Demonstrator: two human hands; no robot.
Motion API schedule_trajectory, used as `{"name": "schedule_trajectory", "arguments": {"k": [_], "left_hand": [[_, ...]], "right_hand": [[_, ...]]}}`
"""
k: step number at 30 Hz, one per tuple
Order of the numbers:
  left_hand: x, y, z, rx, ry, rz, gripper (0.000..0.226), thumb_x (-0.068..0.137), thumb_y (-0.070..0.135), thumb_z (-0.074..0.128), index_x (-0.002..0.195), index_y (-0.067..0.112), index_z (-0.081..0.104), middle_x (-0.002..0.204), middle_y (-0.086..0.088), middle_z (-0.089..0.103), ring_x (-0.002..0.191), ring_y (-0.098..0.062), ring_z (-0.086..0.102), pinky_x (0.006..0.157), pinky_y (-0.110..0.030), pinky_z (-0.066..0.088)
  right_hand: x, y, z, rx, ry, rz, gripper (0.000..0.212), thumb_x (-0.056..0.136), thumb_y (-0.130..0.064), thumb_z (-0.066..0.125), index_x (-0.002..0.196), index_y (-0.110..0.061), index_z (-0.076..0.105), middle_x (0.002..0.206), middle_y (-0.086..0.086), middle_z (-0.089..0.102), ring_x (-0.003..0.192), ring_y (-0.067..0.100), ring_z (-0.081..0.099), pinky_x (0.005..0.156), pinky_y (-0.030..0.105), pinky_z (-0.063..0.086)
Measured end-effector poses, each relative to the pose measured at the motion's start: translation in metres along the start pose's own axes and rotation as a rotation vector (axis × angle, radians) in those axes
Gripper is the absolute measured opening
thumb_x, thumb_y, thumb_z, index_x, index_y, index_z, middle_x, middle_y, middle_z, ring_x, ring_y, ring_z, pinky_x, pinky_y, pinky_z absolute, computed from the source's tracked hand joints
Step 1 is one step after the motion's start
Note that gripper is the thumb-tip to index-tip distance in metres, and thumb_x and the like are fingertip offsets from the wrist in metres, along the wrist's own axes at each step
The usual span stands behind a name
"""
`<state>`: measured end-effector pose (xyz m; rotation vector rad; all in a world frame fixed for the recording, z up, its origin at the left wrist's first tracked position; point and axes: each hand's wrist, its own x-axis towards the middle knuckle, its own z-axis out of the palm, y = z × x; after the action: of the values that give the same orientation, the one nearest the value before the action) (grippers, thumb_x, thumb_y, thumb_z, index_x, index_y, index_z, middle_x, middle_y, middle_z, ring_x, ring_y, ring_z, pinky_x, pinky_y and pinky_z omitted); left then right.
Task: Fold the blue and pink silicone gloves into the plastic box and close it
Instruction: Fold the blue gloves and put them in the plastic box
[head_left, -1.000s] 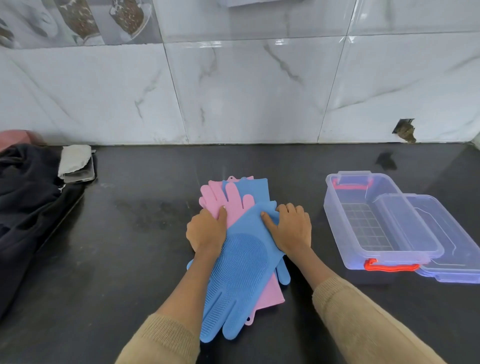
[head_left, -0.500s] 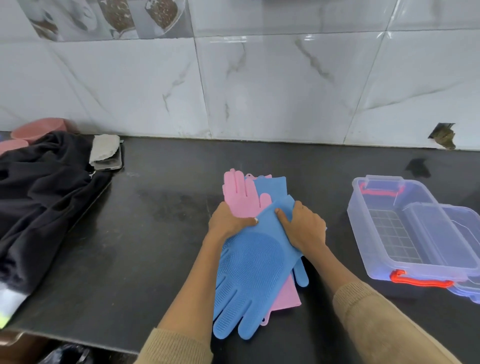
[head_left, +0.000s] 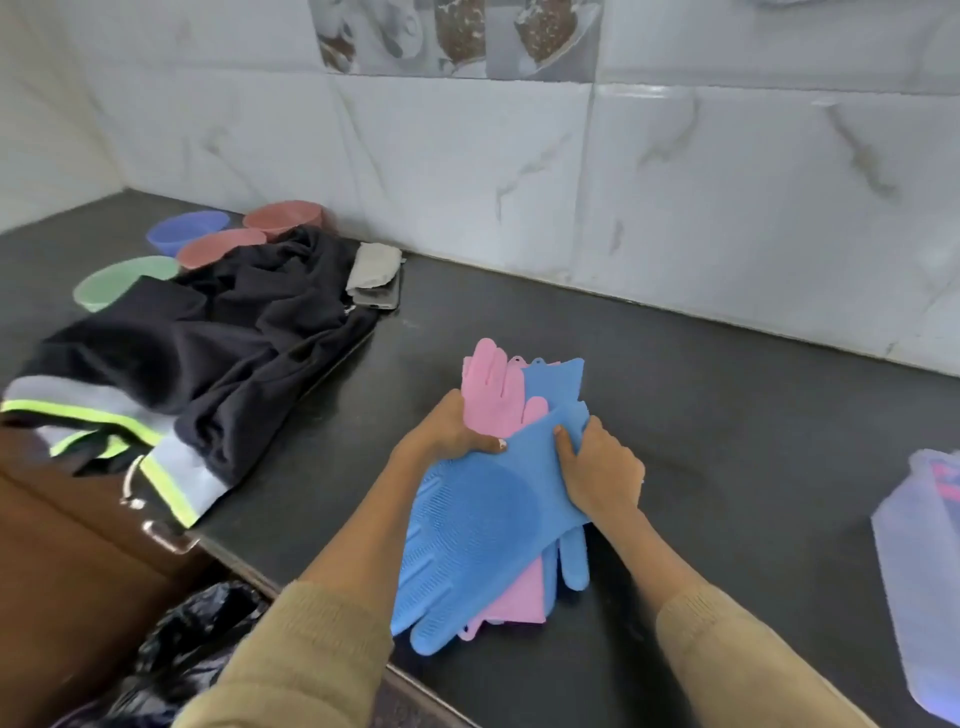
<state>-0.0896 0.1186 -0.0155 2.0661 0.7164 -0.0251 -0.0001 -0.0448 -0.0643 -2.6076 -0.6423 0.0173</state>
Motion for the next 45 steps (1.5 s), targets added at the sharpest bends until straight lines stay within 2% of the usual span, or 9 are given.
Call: {"name": "schedule_trajectory", "arguments": {"k": [8,17,21,24,27,31,36,39,45], "left_hand": [[-0.003,-0.054,-0.098,0.129,0.017,-0.096,0.066,0.073,0.012,0.079,0.132,0.006,0.049,0.132,-0.011,0.056,0.111,-0.017,0.053,0.103,-0.032,0.042],[0.000,-0.075,-0.113,0.265,0.283,-0.111,0.052,0.072,0.017,0.078,0.117,0.003,0.056,0.116,-0.015,0.063,0.109,-0.031,0.058,0.095,-0.044,0.046],[-0.012,-0.063,-0.088,0.464,0.498,-0.330,0.088,0.076,0.028,0.073,0.146,0.020,0.020,0.142,-0.005,0.039,0.126,-0.031,0.043,0.102,-0.045,0.036],[-0.029,-0.043,-0.041,0.562,0.660,-0.279,0.076,0.091,0.023,0.056,0.150,0.018,0.007,0.156,-0.004,0.019,0.139,-0.023,0.027,0.108,-0.042,0.026],[-0.053,-0.020,0.024,0.552,0.619,-0.207,0.068,0.093,0.030,0.050,0.150,0.014,0.017,0.157,-0.006,0.023,0.145,-0.019,0.022,0.115,-0.042,0.021],[-0.081,0.001,0.093,0.665,0.575,-0.037,0.066,0.057,0.042,0.083,0.113,0.008,0.070,0.120,-0.008,0.068,0.113,-0.023,0.064,0.094,-0.043,0.050],[-0.088,0.018,0.134,0.613,0.303,0.170,0.064,0.084,0.058,0.036,0.125,0.016,0.062,0.136,0.001,0.057,0.129,-0.024,0.050,0.110,-0.037,0.003],[-0.071,0.023,0.147,0.616,0.105,0.377,0.066,0.090,0.060,0.022,0.147,0.027,0.030,0.157,0.011,0.019,0.147,-0.020,0.009,0.112,-0.033,-0.018],[-0.046,0.023,0.132,0.647,-0.054,0.596,0.045,0.099,0.042,0.027,0.144,0.045,0.024,0.154,0.028,0.005,0.146,-0.004,-0.006,0.116,-0.034,-0.013]], "right_hand": [[0.005,-0.100,0.049,0.110,-0.059,-0.221,0.034,0.097,-0.041,0.037,0.100,-0.010,0.051,0.088,0.005,0.066,0.078,0.027,0.065,0.063,0.034,0.043],[0.019,-0.133,0.074,0.140,0.005,-0.308,0.026,0.096,-0.039,0.040,0.097,-0.014,0.046,0.078,0.000,0.060,0.062,0.021,0.061,0.056,0.032,0.045],[0.018,-0.131,0.071,0.270,0.030,-0.290,0.026,0.094,-0.035,0.046,0.108,-0.013,0.044,0.079,-0.003,0.052,0.059,0.022,0.056,0.056,0.034,0.045],[0.018,-0.120,0.064,0.360,0.003,-0.279,0.020,0.094,-0.032,0.048,0.101,-0.014,0.045,0.074,-0.005,0.050,0.058,0.020,0.051,0.057,0.033,0.041],[0.017,-0.091,0.052,0.386,-0.080,-0.293,0.016,0.094,-0.029,0.048,0.086,-0.019,0.039,0.062,-0.006,0.048,0.054,0.019,0.048,0.051,0.032,0.034],[0.010,-0.031,0.021,0.527,-0.129,-0.108,0.022,0.094,-0.022,0.047,0.075,-0.019,0.035,0.061,-0.003,0.045,0.053,0.016,0.043,0.050,0.031,0.033],[-0.027,0.058,-0.033,0.724,0.005,0.327,0.011,0.090,-0.017,0.048,0.083,-0.009,0.044,0.079,0.011,0.058,0.069,0.027,0.055,0.065,0.041,0.047],[-0.063,0.098,-0.060,0.736,0.088,0.475,0.007,0.086,-0.012,0.049,0.082,-0.006,0.049,0.080,0.016,0.060,0.065,0.025,0.055,0.054,0.036,0.043],[-0.118,0.129,-0.093,0.816,-0.041,0.653,0.027,0.087,-0.028,0.049,0.071,-0.007,0.056,0.055,0.009,0.063,0.041,0.023,0.060,0.034,0.023,0.041]]}}
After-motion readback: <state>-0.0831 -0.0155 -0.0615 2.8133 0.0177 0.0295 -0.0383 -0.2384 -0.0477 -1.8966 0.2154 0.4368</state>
